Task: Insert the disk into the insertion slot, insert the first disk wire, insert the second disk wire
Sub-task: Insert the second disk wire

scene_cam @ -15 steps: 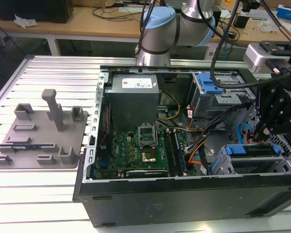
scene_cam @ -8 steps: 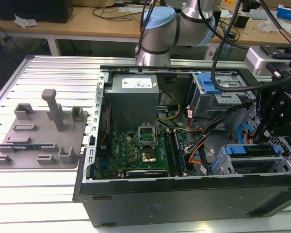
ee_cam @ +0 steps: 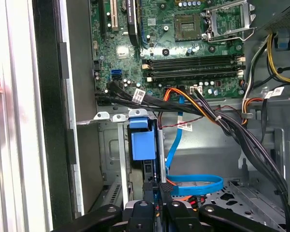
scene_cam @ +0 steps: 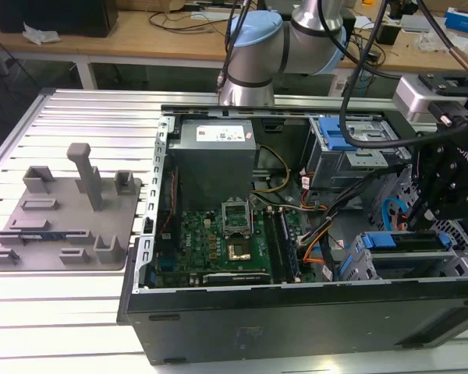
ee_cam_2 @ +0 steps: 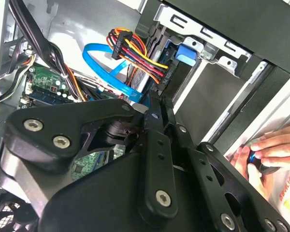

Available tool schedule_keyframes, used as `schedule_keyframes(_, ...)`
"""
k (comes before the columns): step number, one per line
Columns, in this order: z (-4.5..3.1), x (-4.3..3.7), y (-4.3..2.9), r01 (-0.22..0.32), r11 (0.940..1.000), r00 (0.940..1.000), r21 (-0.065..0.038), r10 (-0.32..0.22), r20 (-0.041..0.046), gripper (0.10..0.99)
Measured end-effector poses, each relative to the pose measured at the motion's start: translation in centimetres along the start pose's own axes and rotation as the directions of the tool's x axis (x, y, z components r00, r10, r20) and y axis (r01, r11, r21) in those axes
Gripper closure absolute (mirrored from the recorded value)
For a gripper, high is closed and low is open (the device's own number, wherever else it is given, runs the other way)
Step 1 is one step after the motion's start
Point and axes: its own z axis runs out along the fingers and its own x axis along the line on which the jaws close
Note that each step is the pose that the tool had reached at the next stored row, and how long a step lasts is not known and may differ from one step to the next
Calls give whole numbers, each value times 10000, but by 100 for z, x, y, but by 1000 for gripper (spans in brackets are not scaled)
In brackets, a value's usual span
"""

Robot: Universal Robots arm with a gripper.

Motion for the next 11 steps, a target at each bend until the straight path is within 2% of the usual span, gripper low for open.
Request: schedule_keyframes(11,46,3,-13,0,10000,10000,0,0,-1,925)
